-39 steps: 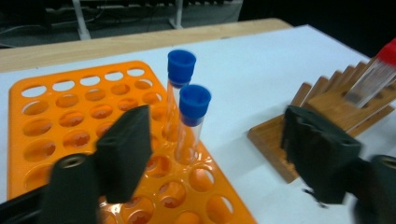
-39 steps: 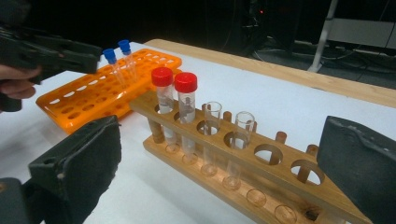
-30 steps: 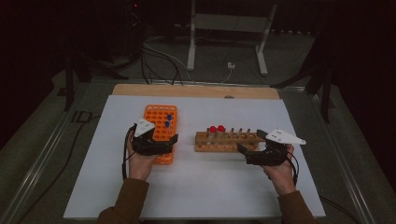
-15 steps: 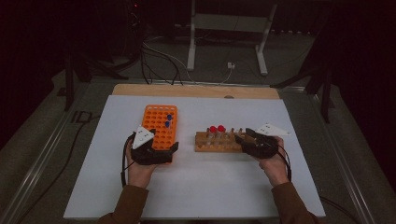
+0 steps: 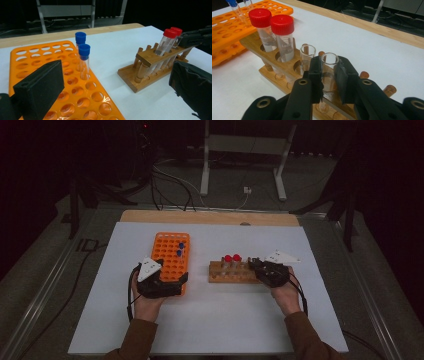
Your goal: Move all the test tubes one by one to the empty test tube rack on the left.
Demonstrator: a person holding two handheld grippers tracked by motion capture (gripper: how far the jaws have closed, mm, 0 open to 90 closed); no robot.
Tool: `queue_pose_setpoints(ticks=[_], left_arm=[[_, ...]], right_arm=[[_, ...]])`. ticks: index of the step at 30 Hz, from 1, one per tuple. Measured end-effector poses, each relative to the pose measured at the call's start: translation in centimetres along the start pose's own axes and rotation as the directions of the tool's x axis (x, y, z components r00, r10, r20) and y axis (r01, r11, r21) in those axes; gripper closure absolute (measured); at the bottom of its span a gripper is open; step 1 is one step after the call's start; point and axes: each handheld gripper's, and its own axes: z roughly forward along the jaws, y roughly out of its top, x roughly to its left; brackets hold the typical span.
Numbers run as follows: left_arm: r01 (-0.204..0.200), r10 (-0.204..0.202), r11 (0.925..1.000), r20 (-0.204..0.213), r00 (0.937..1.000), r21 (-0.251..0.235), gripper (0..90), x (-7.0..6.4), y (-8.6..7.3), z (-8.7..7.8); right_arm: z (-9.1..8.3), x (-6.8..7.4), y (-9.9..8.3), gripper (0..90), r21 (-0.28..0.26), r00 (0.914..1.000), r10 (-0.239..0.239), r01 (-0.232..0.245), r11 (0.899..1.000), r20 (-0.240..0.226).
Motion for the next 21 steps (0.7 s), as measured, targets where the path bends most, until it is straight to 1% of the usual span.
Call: queue_pose_setpoints(ticks=[7,9,14,18,21], left_arm=[[-0.002,0.002,1.0,0.004,1.0,0.002,0.5,-0.2,-0.1,0.1],[-0.001,0.001,1.0,0.004,1.0,0.001,0.5,-0.2,-0.1,0.1],[-0.004,0.004,1.0,0.006,1.0,-0.002,0.5,-0.2,-0.1,0.1],[-0.005,0.005,1.0,0.01,0.9999,-0.002,0.5,-0.3,-0.1,0.1],[-0.003,0.003,1.0,0.008,1.0,-0.003,0.5,-0.3,-0.1,0.1]], right_arm=[[-0.1,0.2,0.0,76.5,0.0,0.9999,-0.006,0.006,1.0,0.009],[-0.2,0.3,0.1,76.5,-0.008,0.9999,-0.01,0.01,1.0,0.008],[-1.1,0.3,0.6,76.5,-0.04,0.9999,0.0,0.0,0.999,0.014],[-1.9,0.3,1.2,76.5,-0.056,0.9998,-0.012,0.013,0.998,0.018],[-2.5,0.2,1.7,76.5,-0.076,0.9999,-0.008,0.009,0.997,0.011]])
